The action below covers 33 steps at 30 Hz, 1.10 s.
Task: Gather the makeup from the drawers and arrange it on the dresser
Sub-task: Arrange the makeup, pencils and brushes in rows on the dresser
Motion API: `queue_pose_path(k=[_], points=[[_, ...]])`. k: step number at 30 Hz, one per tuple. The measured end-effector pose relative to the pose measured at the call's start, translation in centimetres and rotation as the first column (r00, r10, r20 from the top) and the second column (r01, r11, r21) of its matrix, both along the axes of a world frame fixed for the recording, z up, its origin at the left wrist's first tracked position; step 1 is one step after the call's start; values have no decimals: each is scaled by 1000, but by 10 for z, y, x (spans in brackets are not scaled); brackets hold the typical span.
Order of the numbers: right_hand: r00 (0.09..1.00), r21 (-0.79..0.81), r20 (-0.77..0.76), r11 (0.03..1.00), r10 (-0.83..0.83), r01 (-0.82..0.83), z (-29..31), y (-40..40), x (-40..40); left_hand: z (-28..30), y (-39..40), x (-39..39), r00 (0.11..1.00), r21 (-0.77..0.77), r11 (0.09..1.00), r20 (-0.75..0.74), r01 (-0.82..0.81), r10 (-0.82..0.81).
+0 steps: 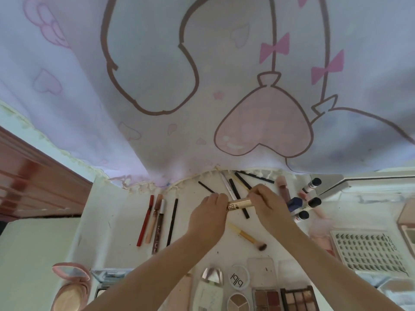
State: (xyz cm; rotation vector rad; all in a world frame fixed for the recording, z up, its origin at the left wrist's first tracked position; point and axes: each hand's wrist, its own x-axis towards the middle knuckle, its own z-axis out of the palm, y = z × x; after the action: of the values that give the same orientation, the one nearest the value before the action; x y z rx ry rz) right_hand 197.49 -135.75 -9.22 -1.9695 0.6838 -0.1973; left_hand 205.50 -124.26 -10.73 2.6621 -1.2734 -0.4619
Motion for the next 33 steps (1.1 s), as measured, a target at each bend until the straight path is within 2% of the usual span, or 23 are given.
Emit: queue_pose_path(k=[3, 5, 6, 7, 9, 10, 11, 13, 15, 17, 19, 21, 23, 25, 28, 30, 33], points=[[986, -84, -49, 984, -159, 155, 23, -10, 6, 18, -18, -7, 1000, -67, 998, 27, -7, 9], [978, -59, 4, 977, -207, 207, 38, -17, 8, 37, -26, -9, 999, -92, 996, -52, -6, 1], [977, -24, 74, 980, -198, 200, 47, -19, 6, 45, -28, -8, 990, -105, 995, -140, -3, -12], [975, -10, 153, 987, -160, 163, 55, -19, 3, 54, -28, -6, 962, -129, 992, -272, -10, -26], [954, -56, 301, 998, -16, 35, 72, -16, -7, 75, -24, -2, 832, -148, 989, -547, 7, -88], [938, -97, 341, 995, 68, -37, 81, -17, -11, 84, -21, 1, 780, -141, 989, -614, 41, -120], [930, -145, 340, 985, 137, -92, 87, -19, -13, 92, -20, 5, 783, -142, 987, -604, 76, -147], [949, -254, 240, 957, 203, -141, 93, -30, -12, 108, -19, 13, 870, -189, 978, -464, 87, -167], [978, -228, 151, 968, 145, -108, 100, -39, -6, 121, -18, 19, 925, -254, 966, -349, 59, -149], [984, -112, 155, 991, 88, -71, 108, -45, -1, 135, -18, 19, 955, -280, 954, -238, 104, -174], [977, -19, 187, 995, 103, -101, 120, -47, 2, 147, -18, 21, 973, -303, 942, -128, 147, -194], [954, -35, 257, 988, 156, -152, 135, -48, 2, 158, -19, 26, 982, -330, 927, 4, 180, -190], [927, -175, 292, 966, 234, -189, 150, -49, 3, 170, -21, 34, 974, -317, 923, 118, 219, -191], [902, -265, 331, 944, 278, -194, 162, -50, 4, 184, -22, 41, 968, -291, 929, 172, 229, -184], [865, -263, 416, 948, 281, -181, 177, -50, 9, 203, -22, 47, 923, -214, 940, 337, 267, -186], [861, -217, 450, 964, 237, -152, 191, -50, 12, 217, -22, 49, 839, -167, 935, 510, 312, -189], [941, -111, 310, 988, 139, -109, 216, -53, 18, 243, -26, 50, 742, -87, 949, 647, 302, -177]])
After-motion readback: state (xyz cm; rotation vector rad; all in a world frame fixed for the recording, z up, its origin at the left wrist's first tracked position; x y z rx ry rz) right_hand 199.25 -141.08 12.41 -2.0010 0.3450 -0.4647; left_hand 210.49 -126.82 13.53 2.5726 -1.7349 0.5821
